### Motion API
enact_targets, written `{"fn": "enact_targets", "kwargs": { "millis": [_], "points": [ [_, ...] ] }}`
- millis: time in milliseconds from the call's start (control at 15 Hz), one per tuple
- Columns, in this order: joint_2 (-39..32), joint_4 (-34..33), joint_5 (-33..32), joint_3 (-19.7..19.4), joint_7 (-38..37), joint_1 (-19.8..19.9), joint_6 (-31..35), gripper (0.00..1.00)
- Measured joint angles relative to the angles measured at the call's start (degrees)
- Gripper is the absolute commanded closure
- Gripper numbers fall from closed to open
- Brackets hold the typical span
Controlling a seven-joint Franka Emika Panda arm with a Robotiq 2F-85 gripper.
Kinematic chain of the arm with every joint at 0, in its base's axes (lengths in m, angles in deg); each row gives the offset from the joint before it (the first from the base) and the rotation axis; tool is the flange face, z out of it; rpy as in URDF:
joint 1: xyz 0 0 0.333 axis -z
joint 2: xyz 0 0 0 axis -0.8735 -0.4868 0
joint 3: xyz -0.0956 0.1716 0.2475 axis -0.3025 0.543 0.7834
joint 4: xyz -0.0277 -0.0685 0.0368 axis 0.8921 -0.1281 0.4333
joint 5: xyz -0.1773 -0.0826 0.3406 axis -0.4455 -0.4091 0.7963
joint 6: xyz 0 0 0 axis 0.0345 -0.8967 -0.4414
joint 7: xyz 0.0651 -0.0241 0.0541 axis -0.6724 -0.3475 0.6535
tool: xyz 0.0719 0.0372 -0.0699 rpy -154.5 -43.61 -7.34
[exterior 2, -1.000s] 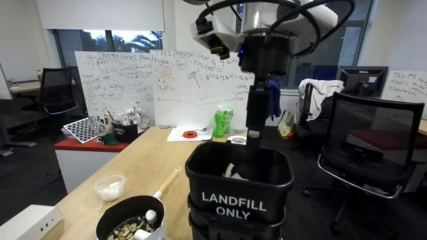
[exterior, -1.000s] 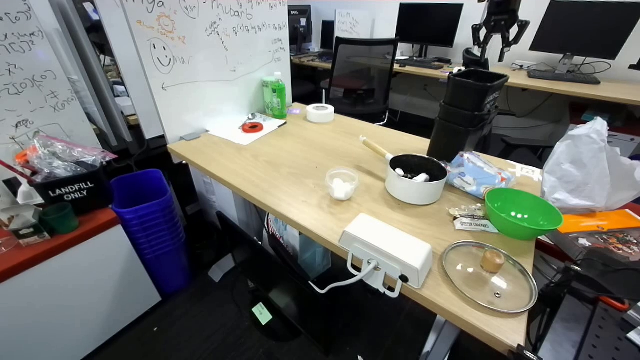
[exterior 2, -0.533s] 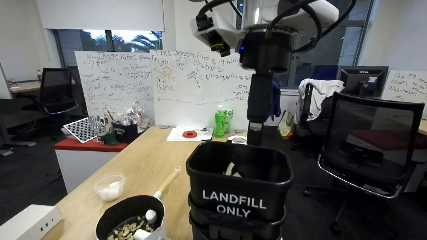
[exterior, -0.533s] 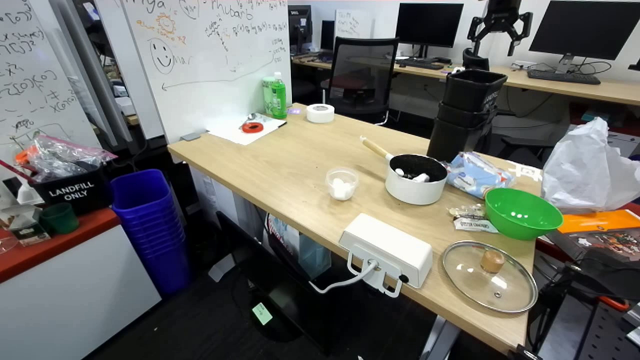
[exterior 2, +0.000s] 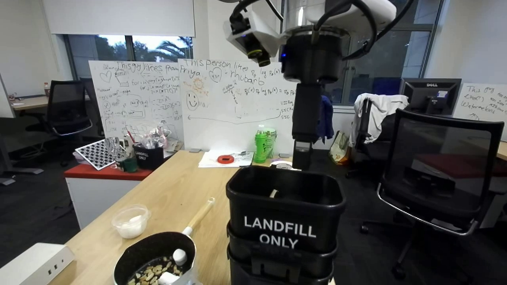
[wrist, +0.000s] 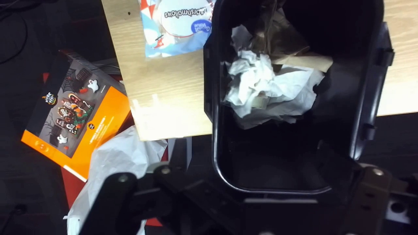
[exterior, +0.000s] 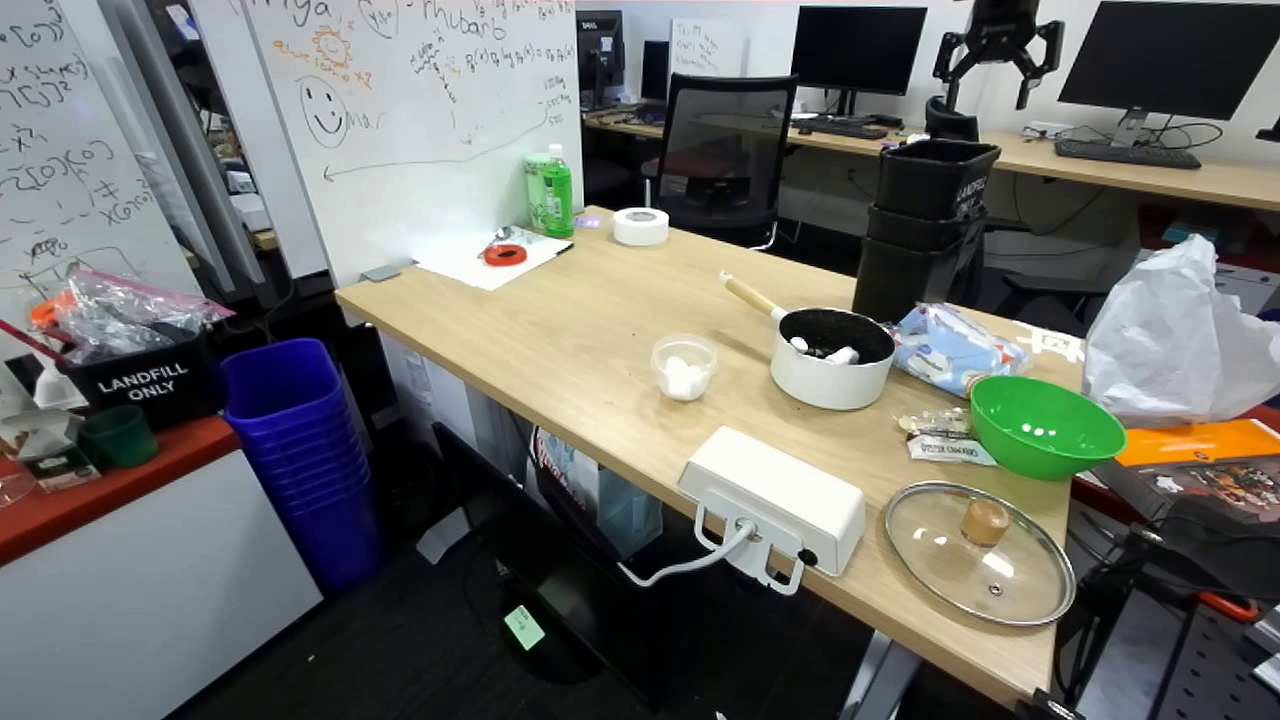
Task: Stack the bins
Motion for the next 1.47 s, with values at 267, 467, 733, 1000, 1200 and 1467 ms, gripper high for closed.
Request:
{"fn": "enact_targets", "kwargs": {
  "millis": [267, 467, 733, 1000, 1200, 1467],
  "points": [
    [0.0, 0.0, 0.0, 0.0, 0.0, -0.1, 0.1, 0.0],
    [0.3, 0.0, 0.0, 0.1, 0.0, -0.7, 0.2, 0.0],
    [1.7, 0.1, 0.0, 0.2, 1.3, -2.6, 0.1, 0.0],
    [3.4, 1.2, 0.0, 0.3, 5.4, -4.5, -0.2, 0.0],
    [5.1, 3.7, -0.3, 0.4, 10.0, -6.1, -0.9, 0.0],
    [9.1, 9.9, -2.8, 0.5, 18.7, -8.6, -1.2, 0.0]
  ]
}}
